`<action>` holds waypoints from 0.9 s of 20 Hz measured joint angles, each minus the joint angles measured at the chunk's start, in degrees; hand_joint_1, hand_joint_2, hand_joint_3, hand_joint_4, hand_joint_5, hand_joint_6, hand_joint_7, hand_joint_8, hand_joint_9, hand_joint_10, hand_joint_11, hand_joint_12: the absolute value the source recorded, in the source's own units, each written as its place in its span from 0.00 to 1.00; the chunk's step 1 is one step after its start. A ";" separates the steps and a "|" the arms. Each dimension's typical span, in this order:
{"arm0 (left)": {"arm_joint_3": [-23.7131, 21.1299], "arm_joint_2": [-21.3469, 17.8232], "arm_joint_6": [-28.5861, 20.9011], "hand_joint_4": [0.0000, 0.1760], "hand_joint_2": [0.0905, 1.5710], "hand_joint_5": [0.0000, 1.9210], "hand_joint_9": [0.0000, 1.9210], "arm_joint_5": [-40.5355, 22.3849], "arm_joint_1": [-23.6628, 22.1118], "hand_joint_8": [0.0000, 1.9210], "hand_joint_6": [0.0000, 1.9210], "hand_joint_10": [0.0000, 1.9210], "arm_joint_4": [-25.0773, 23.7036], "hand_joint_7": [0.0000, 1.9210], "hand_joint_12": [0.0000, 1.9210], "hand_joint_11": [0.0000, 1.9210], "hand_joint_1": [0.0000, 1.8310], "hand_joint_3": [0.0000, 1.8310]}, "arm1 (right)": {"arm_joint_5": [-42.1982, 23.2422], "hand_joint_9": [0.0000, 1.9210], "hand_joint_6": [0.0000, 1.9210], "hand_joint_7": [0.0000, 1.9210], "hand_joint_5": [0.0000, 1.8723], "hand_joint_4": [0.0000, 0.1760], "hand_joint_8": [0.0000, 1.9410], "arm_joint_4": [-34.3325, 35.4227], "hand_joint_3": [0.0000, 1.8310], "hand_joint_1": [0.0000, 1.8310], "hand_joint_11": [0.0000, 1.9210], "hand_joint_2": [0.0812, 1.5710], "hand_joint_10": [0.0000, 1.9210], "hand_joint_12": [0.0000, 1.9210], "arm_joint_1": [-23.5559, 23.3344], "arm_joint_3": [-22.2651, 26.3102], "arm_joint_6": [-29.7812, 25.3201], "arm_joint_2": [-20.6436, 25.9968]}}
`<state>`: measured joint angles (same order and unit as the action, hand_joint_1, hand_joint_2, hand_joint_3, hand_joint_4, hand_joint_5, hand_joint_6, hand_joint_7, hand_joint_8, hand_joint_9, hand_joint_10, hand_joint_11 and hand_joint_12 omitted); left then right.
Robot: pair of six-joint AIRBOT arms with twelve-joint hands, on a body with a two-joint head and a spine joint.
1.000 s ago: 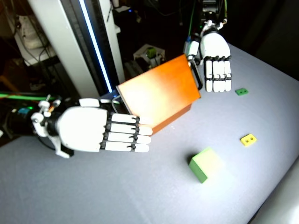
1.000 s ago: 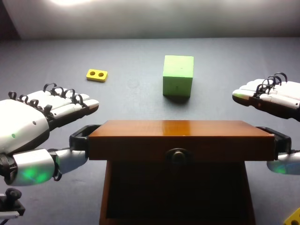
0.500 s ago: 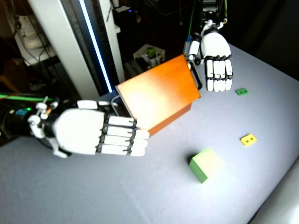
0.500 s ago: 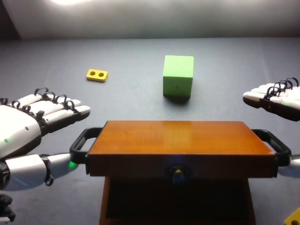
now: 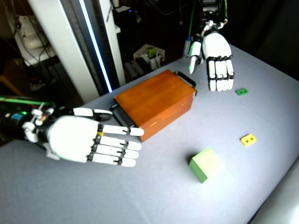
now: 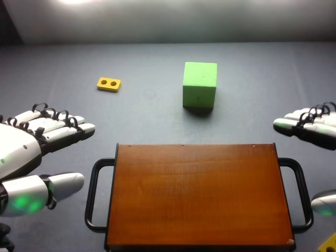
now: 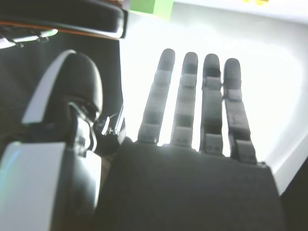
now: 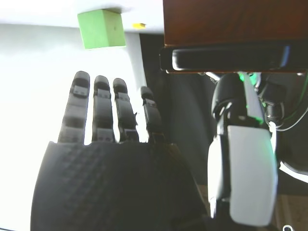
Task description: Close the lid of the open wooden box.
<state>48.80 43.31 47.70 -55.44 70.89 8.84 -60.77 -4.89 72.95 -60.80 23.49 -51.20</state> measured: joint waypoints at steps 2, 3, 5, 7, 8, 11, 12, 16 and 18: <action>0.00 0.00 0.00 0.00 0.89 0.09 0.07 -0.13 0.00 0.00 0.00 0.00 0.02 0.07 0.20 0.00 0.00 0.00 | -0.07 0.00 0.00 0.00 0.00 0.68 0.00 0.24 0.00 0.30 0.00 0.67 0.00 0.00 0.15 0.04 -0.09 0.00; 0.00 0.00 0.00 0.00 0.89 0.09 0.08 -0.55 0.00 0.00 0.00 0.00 0.09 0.08 0.22 0.00 0.00 0.00 | -0.09 0.00 0.00 0.00 0.00 0.66 0.00 0.59 0.00 0.28 0.00 0.66 0.00 0.00 0.15 0.02 -0.09 0.04; 0.02 0.00 0.11 0.00 0.88 0.08 0.07 -1.92 -0.02 0.00 0.00 0.00 1.20 0.06 0.20 0.00 0.00 0.00 | -0.55 0.00 0.00 0.00 0.00 0.66 0.00 0.94 0.00 0.28 0.00 0.66 0.00 0.00 0.15 -0.20 -0.07 0.28; 0.20 0.00 0.46 0.00 0.88 0.08 0.08 -4.24 -0.22 0.01 0.00 0.01 2.45 0.08 0.20 0.01 0.00 0.00 | -2.56 0.00 0.00 0.00 0.00 0.74 0.00 2.36 0.00 0.27 0.00 0.68 0.00 0.00 0.15 -0.46 -0.11 0.44; 0.39 0.04 0.70 0.00 0.85 0.08 0.07 -5.42 -0.81 0.00 0.00 0.00 3.02 0.07 0.18 0.00 0.00 0.00 | -3.85 0.00 0.00 0.00 0.00 0.77 0.00 2.97 0.00 0.28 0.00 0.68 0.00 0.00 0.15 -0.68 -0.07 0.50; 1.33 0.76 0.92 0.00 0.86 0.07 0.06 -12.31 -2.51 0.00 0.00 0.00 5.64 0.07 0.17 0.00 0.00 0.00 | -9.55 0.00 0.00 0.00 0.00 0.90 0.00 6.10 0.00 0.27 0.00 0.69 0.00 0.00 -0.33 -1.03 0.98 1.03; 1.42 1.42 1.03 0.00 0.86 0.07 0.05 -15.04 -3.39 0.00 0.00 0.00 7.15 0.06 0.14 0.00 0.00 0.00 | -12.02 0.00 0.00 0.00 0.00 0.95 0.00 7.39 0.00 0.24 0.00 0.69 0.00 0.00 -1.29 -1.03 1.88 1.11; 1.68 2.54 -0.24 0.00 0.91 0.04 0.00 -22.77 -3.72 0.00 0.00 0.00 6.82 0.00 0.00 0.00 0.00 0.01 | -20.04 0.00 0.00 0.00 0.00 0.61 0.00 8.63 0.01 0.25 0.01 0.73 0.00 0.00 -3.85 -1.03 2.95 1.25; 1.84 2.54 -0.70 0.00 0.92 0.03 0.00 -25.55 -3.93 0.00 0.00 0.00 7.39 0.00 0.00 0.00 0.00 0.02 | -22.51 0.08 0.01 0.07 0.06 0.46 0.01 8.59 0.00 0.26 0.12 0.72 0.01 0.03 -4.17 -1.01 3.41 1.36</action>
<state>50.63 45.84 47.00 -80.99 66.96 16.23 -83.29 3.70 68.77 -61.80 26.89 -49.84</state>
